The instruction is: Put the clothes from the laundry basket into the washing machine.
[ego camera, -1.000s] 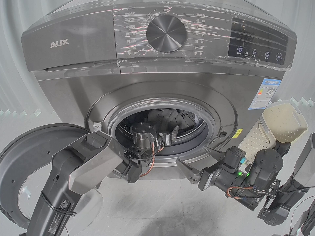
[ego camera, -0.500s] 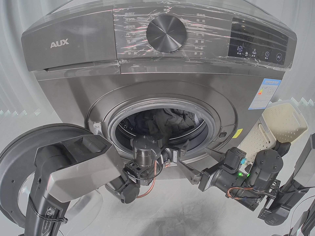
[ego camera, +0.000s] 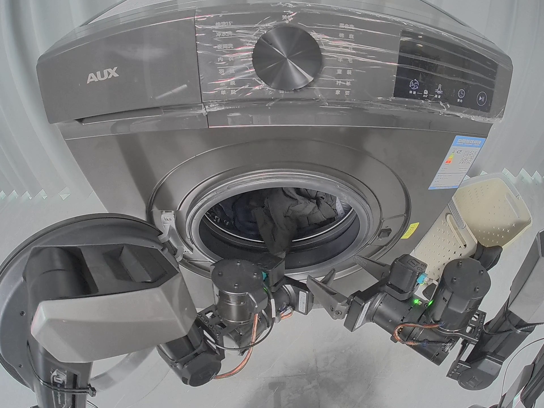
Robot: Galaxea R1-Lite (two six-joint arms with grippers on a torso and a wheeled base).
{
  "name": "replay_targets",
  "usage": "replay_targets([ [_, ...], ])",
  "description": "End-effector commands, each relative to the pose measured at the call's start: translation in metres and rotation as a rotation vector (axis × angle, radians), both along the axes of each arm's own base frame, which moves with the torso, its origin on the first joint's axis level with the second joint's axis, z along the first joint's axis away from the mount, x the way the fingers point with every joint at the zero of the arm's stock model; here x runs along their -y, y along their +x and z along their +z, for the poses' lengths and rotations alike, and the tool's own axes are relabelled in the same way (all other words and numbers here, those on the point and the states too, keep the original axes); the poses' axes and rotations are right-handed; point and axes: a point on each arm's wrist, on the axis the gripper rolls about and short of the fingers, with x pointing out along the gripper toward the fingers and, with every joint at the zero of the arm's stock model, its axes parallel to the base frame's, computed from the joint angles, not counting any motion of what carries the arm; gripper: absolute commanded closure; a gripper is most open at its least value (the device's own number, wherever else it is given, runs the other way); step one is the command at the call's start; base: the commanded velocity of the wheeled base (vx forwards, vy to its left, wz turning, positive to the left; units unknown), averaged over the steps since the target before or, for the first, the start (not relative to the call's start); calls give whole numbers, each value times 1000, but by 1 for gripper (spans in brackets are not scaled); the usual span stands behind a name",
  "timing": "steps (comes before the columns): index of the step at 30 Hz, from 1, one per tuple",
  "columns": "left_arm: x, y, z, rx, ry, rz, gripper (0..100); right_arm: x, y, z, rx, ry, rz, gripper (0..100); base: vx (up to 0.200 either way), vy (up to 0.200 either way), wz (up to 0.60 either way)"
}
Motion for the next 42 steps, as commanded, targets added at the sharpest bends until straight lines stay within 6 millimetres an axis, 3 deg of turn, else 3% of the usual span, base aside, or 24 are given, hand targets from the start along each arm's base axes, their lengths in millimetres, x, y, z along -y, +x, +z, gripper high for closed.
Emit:
replay_targets([
  [1, -10, -33, 22, 16, -23, -44, 0, 4, -4, 4, 6, 2, 0, 0, 0, 0, 0],
  [6, -27, -64, 38, 29, -57, -78, 0, 10, -6, 13, 33, 21, -8, 0, 0, 0, 0],
  [15, -51, -96, 63, 7, -128, -105, 0, 11, -11, 11, 24, 12, 5, 0, 0, 0, 0],
  [20, -70, -112, 84, 41, -179, -110, 0, 18, -17, 22, 55, 30, -1, 0, 0, 0, 0],
  [26, -93, -130, 89, 29, -191, -108, 0, 35, -27, 30, 72, 39, -21, 0, 0, 0, 0],
  [29, -111, -140, 96, 36, -225, -91, 0, 53, -40, 31, 70, 37, -41, 0, 0, 0, 0],
  [37, -129, -148, 101, 82, -209, -43, 0, 92, -48, 36, 103, 17, -158, 0, 0, 0, 0],
  [42, -137, -152, 98, 95, -179, -13, 0, 103, -59, 37, 104, 17, -184, 0, -160, 0, 0],
])
